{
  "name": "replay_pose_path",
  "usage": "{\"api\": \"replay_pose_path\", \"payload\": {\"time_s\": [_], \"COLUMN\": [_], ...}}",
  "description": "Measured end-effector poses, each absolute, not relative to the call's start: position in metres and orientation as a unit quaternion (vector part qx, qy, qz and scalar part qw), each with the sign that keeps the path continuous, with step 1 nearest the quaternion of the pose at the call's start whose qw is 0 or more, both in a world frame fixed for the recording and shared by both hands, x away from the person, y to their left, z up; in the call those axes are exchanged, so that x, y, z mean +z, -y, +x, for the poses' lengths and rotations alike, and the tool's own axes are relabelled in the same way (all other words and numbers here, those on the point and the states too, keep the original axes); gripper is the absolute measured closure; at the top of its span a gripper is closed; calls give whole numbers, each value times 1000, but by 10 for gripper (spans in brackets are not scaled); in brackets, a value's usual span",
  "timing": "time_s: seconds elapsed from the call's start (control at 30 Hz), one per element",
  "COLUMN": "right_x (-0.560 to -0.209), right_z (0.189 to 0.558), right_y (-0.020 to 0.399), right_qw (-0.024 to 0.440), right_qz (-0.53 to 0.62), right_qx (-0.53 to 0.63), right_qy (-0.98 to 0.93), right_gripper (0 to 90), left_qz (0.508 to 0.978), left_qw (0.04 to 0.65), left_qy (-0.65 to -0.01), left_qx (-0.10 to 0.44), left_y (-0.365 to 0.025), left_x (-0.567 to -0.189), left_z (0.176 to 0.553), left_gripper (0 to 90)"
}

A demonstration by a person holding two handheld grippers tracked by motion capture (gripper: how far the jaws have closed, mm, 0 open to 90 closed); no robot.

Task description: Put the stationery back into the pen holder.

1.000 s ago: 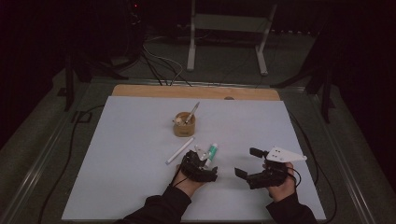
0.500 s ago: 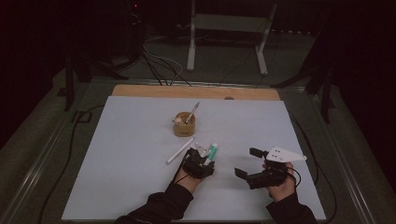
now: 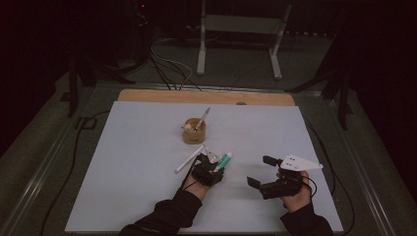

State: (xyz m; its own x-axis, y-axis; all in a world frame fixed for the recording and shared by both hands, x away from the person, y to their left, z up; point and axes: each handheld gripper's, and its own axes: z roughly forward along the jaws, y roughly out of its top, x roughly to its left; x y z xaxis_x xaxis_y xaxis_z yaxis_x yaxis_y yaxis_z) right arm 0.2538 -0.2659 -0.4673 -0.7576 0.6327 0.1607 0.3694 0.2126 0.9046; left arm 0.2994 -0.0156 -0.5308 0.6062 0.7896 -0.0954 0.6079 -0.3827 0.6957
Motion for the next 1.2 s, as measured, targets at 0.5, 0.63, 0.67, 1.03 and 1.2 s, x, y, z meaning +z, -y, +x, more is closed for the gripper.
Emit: {"api": "replay_pose_path", "payload": {"time_s": [0.5, 0.63, 0.67, 1.03, 1.2], "right_x": [-468, -468, -468, -469, -469], "right_z": [254, 253, 253, 246, 246], "right_y": [266, 264, 263, 250, 246], "right_qw": [129, 152, 164, 199, 183], "right_qz": [320, 305, 297, 224, 212], "right_qx": [542, 535, 533, 533, 524], "right_qy": [-767, -773, -775, -791, -804], "right_gripper": [0, 0, 0, 0, 0], "left_qz": [859, 864, 866, 874, 882], "left_qw": [356, 358, 357, 353, 353], "left_qy": [-355, -343, -340, -324, -306], "left_qx": [97, 85, 85, 75, 66], "left_y": [11, 6, 4, -19, -25], "left_x": [-514, -511, -510, -501, -494], "left_z": [289, 286, 285, 283, 281], "left_gripper": [668, 667, 667, 667, 667]}}
